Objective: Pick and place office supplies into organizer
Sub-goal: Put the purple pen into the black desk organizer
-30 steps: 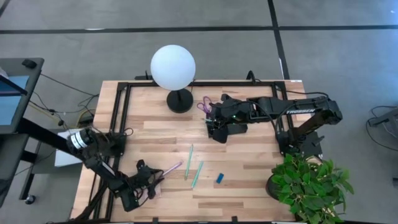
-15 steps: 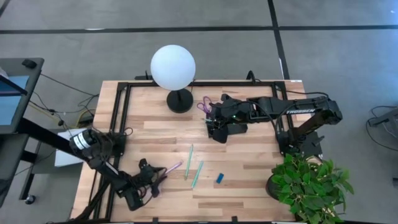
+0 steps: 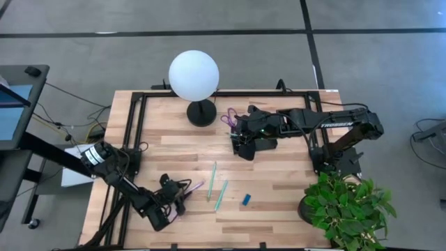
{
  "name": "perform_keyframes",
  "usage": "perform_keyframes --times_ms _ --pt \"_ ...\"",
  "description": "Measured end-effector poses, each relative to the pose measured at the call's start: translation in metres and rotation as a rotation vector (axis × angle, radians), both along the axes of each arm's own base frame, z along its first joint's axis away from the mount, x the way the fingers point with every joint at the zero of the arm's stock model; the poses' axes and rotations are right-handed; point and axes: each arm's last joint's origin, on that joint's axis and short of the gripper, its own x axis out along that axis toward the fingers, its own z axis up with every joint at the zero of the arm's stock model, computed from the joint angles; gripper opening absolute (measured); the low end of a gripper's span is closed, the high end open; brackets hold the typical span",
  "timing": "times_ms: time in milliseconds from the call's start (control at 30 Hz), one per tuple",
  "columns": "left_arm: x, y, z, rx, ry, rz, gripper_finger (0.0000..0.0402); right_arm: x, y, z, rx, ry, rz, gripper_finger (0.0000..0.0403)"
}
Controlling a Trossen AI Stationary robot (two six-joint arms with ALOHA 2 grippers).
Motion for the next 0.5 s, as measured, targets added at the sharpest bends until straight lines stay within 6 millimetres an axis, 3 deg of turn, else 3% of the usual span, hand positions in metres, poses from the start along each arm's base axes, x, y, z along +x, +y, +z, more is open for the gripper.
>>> perform_keyframes --times_ms 133,367,500 --pt "0.0013 0.0022 -0.0001 0.0 0.005 0.012 0.0149 0.0 0.0 0.0 0.0 0.0 0.0 0.0137" --pt "0.0006 0.0045 -0.0002 -0.012 -0.026 0.048 0.0025 0.0 -0.0001 0.0 -0.007 0.001 0.005 0.0139" --pt "0.0009 0.005 0.0008 -0.046 -0.066 0.083 0.0023 0.0 -0.0001 0.0 -0.007 0.002 0.005 0.0137"
